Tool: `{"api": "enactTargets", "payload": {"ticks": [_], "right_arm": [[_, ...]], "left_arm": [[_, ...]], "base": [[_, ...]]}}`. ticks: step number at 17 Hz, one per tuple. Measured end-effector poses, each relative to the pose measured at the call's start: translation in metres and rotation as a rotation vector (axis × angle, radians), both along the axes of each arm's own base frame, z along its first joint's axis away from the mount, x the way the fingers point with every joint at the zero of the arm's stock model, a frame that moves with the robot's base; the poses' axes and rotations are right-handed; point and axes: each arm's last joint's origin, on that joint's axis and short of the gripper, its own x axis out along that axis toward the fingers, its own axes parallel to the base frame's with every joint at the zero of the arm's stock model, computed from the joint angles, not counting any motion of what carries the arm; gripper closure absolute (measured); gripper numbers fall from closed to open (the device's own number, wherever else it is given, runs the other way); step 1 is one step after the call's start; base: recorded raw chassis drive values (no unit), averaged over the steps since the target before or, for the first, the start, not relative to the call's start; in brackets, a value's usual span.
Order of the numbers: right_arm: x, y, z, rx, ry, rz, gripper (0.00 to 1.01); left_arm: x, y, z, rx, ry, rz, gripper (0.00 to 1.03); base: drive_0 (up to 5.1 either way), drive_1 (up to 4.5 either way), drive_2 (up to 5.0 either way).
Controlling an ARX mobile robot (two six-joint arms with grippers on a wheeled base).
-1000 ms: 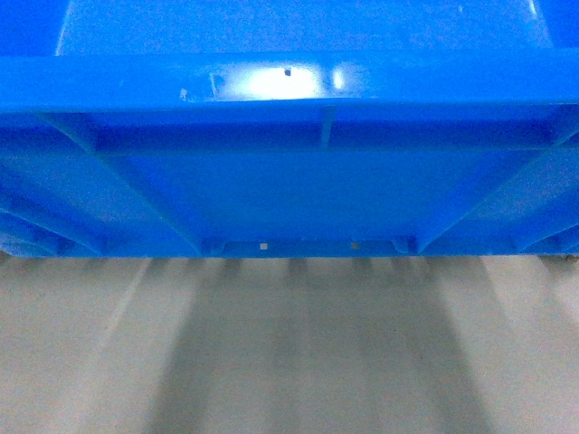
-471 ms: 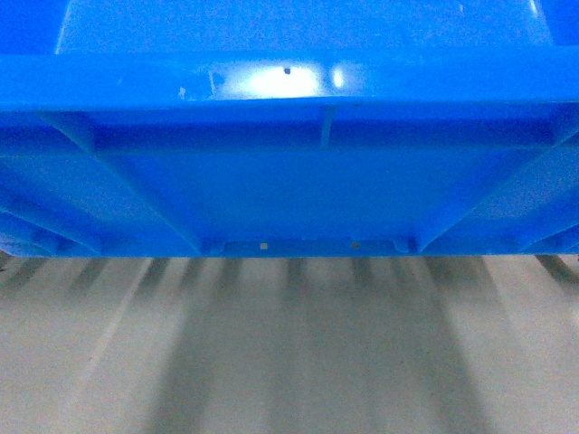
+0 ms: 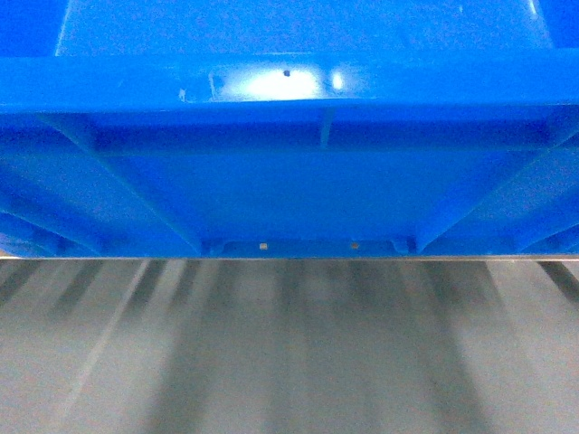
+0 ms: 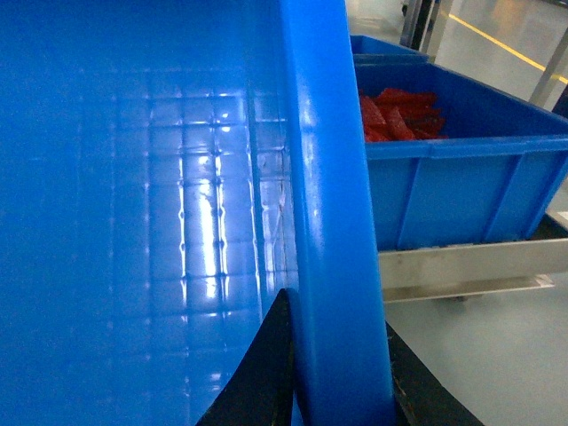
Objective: Place box next to blue box on left shelf
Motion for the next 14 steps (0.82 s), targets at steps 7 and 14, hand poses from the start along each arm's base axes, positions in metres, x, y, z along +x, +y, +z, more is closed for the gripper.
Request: {"api": "enactTargets", "payload": {"ticks": [7, 14], "right_arm": [[0.0000, 0.0000, 0.0000, 0.000, 0.000, 0.000, 0.88], [0.0000, 0.0000, -0.0002, -0.001, 0.002, 0.000, 0.88]], "left_arm": [[0.0002, -0.0001, -0.0002, -0.002, 0.001, 0.000, 0.92], [0.0002, -0.0001, -0.0002, -0.001, 0.001, 0.000, 0.92]], "base": [[0.1, 4.39, -4.1], [0.0, 4.27, -4.2]]}}
